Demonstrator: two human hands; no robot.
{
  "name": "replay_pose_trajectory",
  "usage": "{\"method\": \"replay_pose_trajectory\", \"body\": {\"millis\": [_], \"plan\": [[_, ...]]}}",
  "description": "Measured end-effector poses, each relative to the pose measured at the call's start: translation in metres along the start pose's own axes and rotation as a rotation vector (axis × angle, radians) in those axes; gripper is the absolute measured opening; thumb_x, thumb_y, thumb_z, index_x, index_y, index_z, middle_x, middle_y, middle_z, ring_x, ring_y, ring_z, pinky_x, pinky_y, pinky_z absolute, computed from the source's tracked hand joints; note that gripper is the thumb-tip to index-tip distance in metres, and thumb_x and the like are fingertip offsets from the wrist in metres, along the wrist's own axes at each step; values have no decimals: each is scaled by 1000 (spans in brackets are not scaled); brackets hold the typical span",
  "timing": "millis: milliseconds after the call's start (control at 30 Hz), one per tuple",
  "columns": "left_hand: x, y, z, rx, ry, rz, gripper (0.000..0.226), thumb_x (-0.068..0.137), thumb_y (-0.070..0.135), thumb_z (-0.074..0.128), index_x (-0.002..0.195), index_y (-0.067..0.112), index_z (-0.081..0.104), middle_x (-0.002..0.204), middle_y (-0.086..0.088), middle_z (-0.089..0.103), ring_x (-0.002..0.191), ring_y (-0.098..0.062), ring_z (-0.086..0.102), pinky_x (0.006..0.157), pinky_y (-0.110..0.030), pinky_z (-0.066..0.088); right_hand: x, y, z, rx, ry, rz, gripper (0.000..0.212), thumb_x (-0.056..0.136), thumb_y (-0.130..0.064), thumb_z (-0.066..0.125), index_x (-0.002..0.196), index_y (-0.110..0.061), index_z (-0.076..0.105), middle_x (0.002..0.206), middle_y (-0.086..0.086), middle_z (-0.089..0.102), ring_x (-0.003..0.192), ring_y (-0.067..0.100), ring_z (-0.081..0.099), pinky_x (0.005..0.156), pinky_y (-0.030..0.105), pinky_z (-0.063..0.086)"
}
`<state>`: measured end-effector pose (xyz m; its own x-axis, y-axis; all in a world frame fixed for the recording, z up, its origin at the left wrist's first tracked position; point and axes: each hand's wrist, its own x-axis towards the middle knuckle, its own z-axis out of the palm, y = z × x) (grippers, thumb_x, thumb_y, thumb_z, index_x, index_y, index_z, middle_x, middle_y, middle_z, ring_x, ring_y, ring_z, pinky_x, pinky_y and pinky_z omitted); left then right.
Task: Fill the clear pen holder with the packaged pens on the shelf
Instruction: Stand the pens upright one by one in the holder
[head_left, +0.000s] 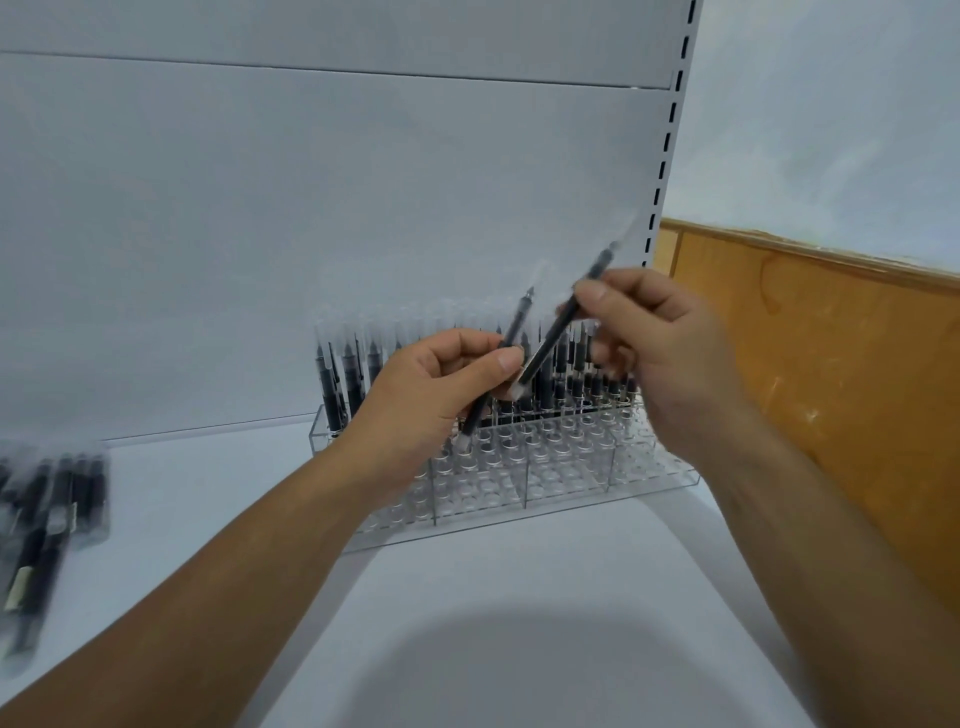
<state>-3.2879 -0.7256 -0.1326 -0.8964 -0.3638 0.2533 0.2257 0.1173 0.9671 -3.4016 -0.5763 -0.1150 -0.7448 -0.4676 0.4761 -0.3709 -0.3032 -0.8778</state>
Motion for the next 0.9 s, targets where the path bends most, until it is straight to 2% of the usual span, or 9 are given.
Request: {"method": "replay_pose_trajectory", "body": {"millis": [67,167,233,333,533,733,833,900], "plan": [[1,-1,-1,-23,28,2,18,85,22,66,101,13,69,85,1,75,80,-9,70,70,-16,52,4,-1,-8,33,140,-39,1,90,-16,66,89,-17,67,78,-2,70,51,6,51,47,18,41],[2,-2,0,-16,37,1,21,82,24,67,100,14,70,85,2,74,80,-8,69,74,-18,52,10,7,-18,-224,244,-91,4,90,-22,69,92,-19,68,76,-2,65,54,5,53,52,20,43],[2,-1,1,-13,36,0,25,79,27,67,100,14,70,84,2,74,78,-7,68,73,-18,51,11,15,-19,-417,197,-92,8,90,-26,69,95,-19,68,80,-5,66,65,7,58,61,24,49],[2,-1,1,-15,37,-4,28,76,28,68,100,13,70,83,3,74,76,-6,68,72,-18,51,11,22,-16,-555,156,-86,9,89,-30,70,94,-23,67,81,-6,67,72,10,61,70,28,53],[1,-1,1,-4,25,-4,17,84,18,67,99,11,70,81,3,74,73,-4,68,63,-11,48,11,31,-15,-766,28,-17,11,86,-36,72,88,-28,66,75,-11,66,66,1,57,60,18,43],[0,0,2,7,21,1,20,82,20,68,100,11,70,80,4,74,72,-4,68,68,-13,51,11,29,-15,-818,10,11,14,85,-38,73,83,-28,64,75,-9,65,66,5,57,59,22,45],[0,0,2,33,26,-4,25,80,25,68,101,12,70,81,4,74,72,-4,67,72,-21,50,10,32,-13,-874,-47,40,17,85,-38,73,78,-26,63,71,-8,66,64,7,60,64,30,53],[0,0,2,43,30,-6,24,81,25,68,101,13,70,81,5,74,72,-4,67,73,-24,48,9,33,-13,-887,-69,60,17,84,-38,73,78,-26,64,71,-9,65,63,6,58,61,28,50]]}}
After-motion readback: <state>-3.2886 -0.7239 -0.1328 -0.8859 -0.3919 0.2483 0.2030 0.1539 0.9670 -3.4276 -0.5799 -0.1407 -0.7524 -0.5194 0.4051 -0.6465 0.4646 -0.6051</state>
